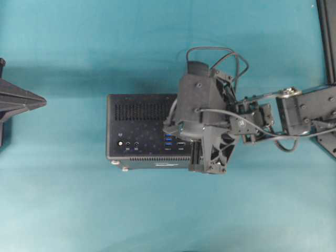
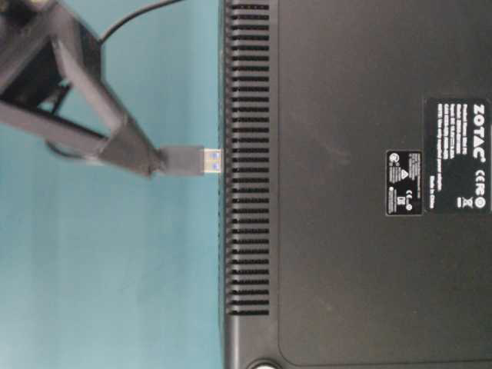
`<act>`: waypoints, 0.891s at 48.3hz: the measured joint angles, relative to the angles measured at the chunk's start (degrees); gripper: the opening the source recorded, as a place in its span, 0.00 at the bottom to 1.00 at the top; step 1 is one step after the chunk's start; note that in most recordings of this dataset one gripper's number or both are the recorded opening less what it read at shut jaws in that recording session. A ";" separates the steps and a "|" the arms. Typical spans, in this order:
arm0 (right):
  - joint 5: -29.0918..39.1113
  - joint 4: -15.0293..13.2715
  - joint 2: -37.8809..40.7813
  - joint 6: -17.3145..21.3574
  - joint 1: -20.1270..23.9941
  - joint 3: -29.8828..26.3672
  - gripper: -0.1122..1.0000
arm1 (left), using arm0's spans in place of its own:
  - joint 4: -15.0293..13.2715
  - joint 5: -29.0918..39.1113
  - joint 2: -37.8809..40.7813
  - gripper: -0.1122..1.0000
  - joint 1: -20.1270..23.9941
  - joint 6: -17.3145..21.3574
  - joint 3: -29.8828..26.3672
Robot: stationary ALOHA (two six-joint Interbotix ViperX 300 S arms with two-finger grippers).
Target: Insert the USB into the PC box with both arms.
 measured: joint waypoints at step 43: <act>-0.53 0.35 0.53 0.00 -1.23 0.70 0.23 | 0.00 0.00 -0.35 0.10 0.00 -0.09 0.18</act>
